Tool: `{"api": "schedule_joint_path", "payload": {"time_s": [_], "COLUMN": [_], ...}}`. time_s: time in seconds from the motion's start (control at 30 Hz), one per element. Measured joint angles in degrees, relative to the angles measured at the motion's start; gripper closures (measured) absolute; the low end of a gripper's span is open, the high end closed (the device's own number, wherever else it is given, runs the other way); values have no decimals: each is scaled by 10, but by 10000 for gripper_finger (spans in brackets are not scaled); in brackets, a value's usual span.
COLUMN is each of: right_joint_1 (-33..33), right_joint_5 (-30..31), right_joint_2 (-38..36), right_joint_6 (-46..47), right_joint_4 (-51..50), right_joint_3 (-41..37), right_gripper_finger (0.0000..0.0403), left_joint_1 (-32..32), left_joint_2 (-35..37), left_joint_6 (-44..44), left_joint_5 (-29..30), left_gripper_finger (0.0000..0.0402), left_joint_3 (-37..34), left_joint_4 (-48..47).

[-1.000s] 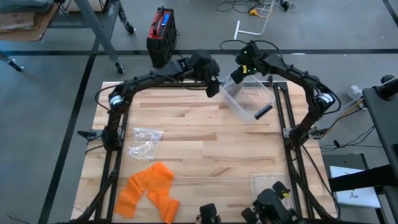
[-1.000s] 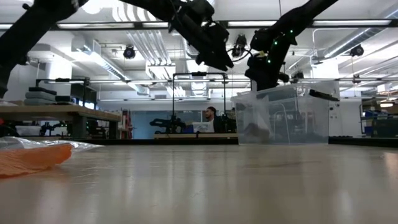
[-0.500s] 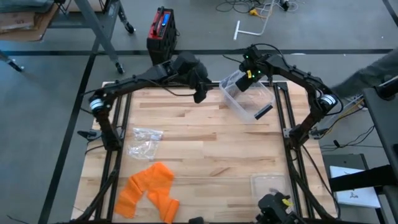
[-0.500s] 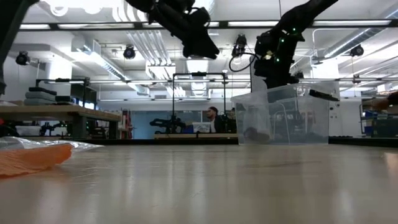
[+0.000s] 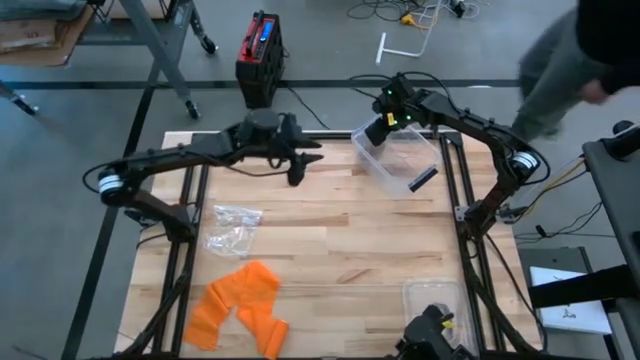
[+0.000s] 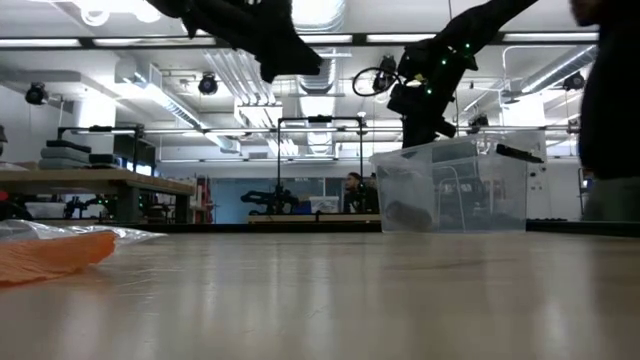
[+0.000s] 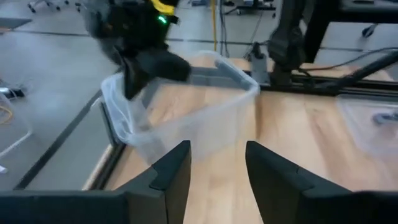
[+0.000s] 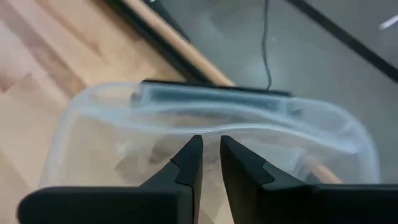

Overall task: Roll bandage
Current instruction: Put the zip bag with the brown bandage into the transparent bin, then roll the orange bandage on the table

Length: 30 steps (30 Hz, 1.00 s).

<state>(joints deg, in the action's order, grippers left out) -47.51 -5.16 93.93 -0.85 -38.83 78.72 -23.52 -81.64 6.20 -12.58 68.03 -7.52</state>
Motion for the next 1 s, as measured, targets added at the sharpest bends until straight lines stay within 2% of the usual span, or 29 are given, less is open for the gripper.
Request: {"api": "schedule_joint_path", "payload": {"time_s": [0.3, 0.7, 0.83, 1.0], "right_joint_1": [5, 21, 45, 121], "right_joint_5": [6, 7, 8, 31], "right_joint_2": [0, -62, -97, -145], "right_joint_6": [18, 15, 10, 15], "right_joint_4": [-17, -34, -45, -46], "right_joint_3": [0, 1, -2, -18], "right_gripper_finger": [369, 374, 379, 378], "left_joint_1": [46, 112, 144, 182], "left_joint_2": [75, 114, 121, 126], "left_joint_6": [-8, -7, -1, -2], "left_joint_5": [0, 0, 0, 0], "left_gripper_finger": [256, 251, 254, 265], "left_joint_3": [-65, -70, -70, -70], "left_joint_4": [9, -5, -23, -32]}}
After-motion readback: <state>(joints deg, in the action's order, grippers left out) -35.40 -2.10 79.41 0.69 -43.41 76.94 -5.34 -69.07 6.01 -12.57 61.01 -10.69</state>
